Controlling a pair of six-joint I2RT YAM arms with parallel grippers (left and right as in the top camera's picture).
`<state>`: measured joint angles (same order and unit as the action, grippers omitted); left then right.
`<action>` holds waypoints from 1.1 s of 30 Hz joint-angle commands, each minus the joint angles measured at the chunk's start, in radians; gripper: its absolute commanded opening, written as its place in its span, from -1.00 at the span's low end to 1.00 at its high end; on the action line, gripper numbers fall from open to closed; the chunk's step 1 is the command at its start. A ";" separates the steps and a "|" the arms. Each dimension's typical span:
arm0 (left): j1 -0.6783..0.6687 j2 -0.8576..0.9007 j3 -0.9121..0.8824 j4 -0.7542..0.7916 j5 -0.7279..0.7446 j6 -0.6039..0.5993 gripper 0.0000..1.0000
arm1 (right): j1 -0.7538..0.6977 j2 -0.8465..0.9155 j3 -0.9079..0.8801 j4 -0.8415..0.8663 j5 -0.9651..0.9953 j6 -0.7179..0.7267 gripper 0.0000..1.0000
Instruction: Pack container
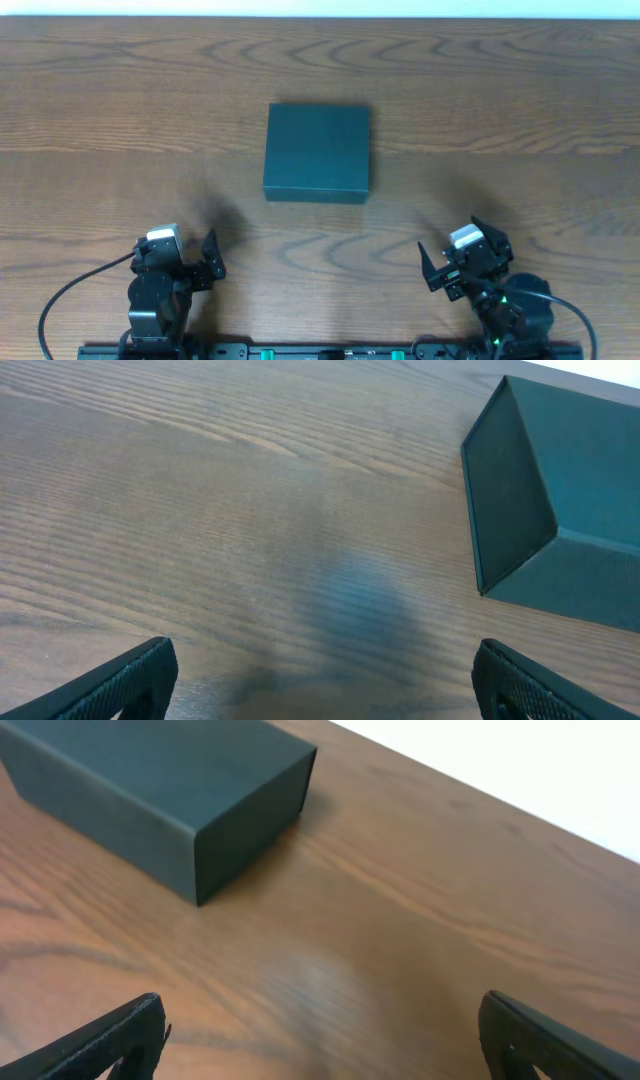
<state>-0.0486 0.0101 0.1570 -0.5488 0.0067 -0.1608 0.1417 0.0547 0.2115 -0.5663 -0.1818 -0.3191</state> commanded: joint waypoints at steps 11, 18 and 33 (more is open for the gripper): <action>-0.004 -0.006 -0.011 0.007 -0.017 0.000 0.90 | 0.019 -0.050 -0.062 0.002 0.010 -0.011 0.99; -0.004 -0.006 -0.011 0.007 -0.017 0.000 0.90 | 0.019 -0.050 -0.062 0.002 0.010 -0.011 0.99; -0.004 -0.006 -0.011 0.007 -0.017 -0.001 0.90 | 0.019 -0.050 -0.062 0.002 0.010 -0.011 0.99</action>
<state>-0.0486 0.0101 0.1570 -0.5488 0.0067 -0.1608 0.1501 0.0143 0.1551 -0.5636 -0.1818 -0.3195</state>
